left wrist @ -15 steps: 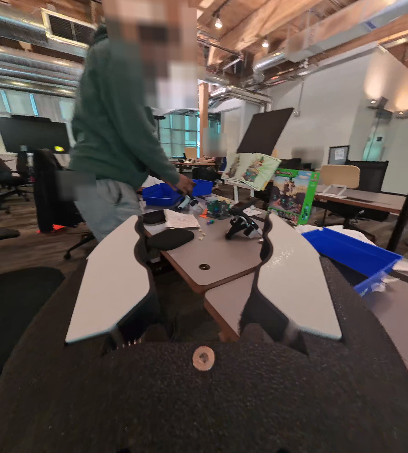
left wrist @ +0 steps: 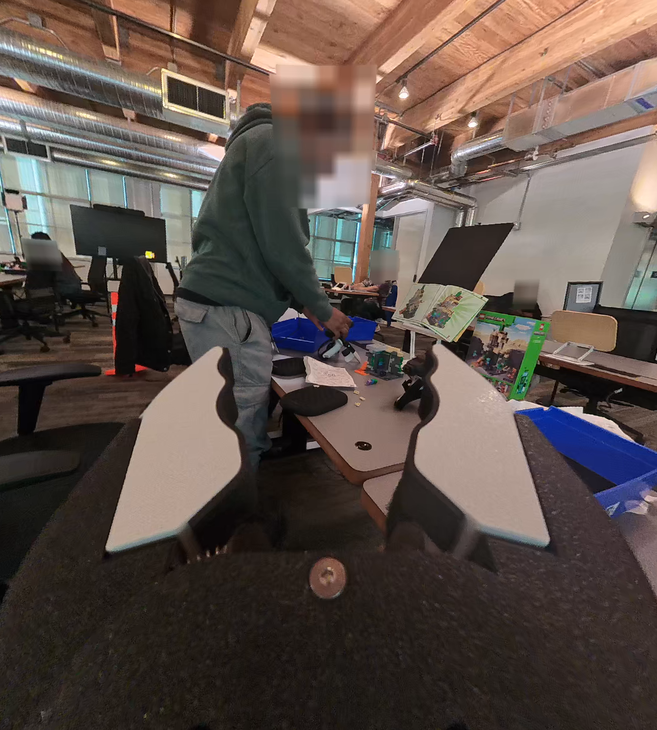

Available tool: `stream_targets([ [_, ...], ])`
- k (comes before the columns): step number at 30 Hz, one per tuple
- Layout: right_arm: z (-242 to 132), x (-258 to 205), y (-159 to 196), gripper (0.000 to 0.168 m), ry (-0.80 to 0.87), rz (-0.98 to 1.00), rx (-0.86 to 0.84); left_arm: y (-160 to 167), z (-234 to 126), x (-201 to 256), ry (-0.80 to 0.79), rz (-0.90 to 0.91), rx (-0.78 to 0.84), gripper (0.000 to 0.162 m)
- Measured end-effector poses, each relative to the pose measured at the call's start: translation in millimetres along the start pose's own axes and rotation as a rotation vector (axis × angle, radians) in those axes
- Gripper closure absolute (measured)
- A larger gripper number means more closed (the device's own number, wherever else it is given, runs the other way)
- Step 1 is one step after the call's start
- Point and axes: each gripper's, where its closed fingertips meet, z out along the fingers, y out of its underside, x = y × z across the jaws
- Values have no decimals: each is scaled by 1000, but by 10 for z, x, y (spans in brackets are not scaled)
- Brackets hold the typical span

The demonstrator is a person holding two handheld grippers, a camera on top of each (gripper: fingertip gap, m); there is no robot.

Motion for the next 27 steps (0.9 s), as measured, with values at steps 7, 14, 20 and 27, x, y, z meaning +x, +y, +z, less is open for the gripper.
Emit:
stream_targets([
  [7,-650,-190,-382,161,-91,267,194,171,364,460,114,136,145,71],
  [14,-2861,-881,-1072,161,-267,-40,419,644,610,1528,450,212,240,86],
  [20,-5317,-1155,-2161,161,-211,-303,823,1050,261,2685,891,268,266,142],
  [27,-7547,-2977,-3135,161,-316,-781,1199,828,-940,3783,1613,32,380,148],
])
